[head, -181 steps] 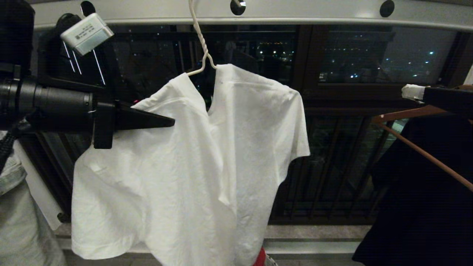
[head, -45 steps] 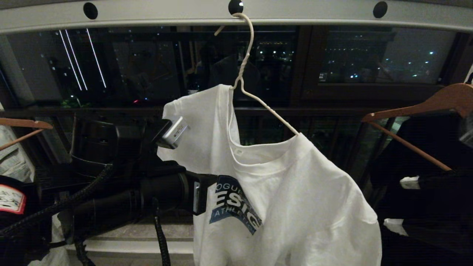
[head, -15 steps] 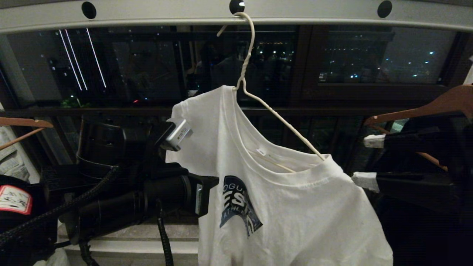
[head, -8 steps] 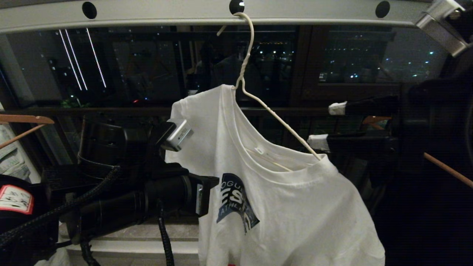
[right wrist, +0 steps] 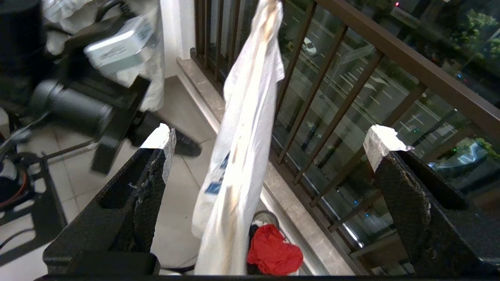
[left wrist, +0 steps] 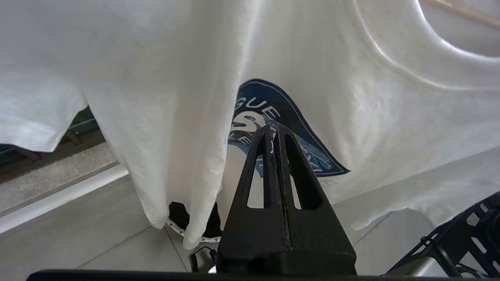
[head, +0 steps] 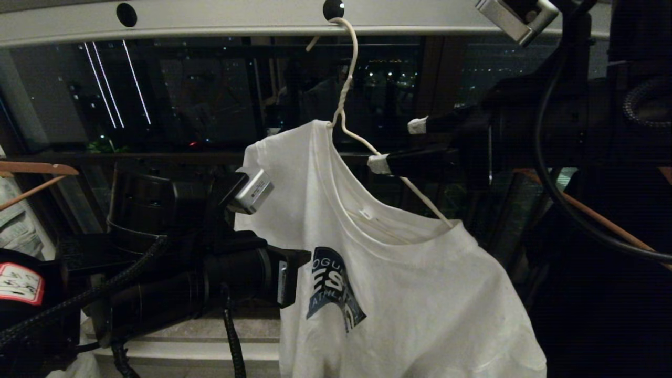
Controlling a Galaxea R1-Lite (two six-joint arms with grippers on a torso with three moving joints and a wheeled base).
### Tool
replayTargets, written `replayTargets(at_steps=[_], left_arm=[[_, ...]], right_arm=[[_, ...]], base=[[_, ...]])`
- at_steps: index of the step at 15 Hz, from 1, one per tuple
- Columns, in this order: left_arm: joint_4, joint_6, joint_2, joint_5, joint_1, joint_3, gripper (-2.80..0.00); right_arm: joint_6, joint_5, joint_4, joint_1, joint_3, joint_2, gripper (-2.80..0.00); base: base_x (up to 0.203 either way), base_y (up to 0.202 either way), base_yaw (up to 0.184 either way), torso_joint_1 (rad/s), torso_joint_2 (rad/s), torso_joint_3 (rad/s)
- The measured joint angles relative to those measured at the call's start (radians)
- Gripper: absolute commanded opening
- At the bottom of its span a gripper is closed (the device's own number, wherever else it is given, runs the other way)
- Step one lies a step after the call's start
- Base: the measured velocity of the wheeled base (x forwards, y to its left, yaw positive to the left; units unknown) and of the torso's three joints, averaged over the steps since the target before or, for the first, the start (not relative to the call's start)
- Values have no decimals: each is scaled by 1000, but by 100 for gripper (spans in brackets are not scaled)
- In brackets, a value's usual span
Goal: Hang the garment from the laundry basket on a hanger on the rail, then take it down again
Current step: Take the clothes off the clothes rack
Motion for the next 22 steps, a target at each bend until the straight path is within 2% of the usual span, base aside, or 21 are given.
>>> replayTargets(at_steps=[4,5,19,22], left_arm=[[0,1,-3,0,0,-2,-280],[0,1,-4,0,0,-2,-280],[6,2,-48,5,10,-9,-280],[59,24,-83,-6,77,-36,-280]], right_arm=[[0,-1,1,6,-48,64,0],[0,-2,2,12,-56,74,-280],[0,-8,13,20,-88,103,-280],[0,-8,15,20,-88,102,-280]], base=[[0,0,0,0,0,0],[0,0,0,0,0,0],[0,0,0,0,0,0],[0,0,0,0,0,0]])
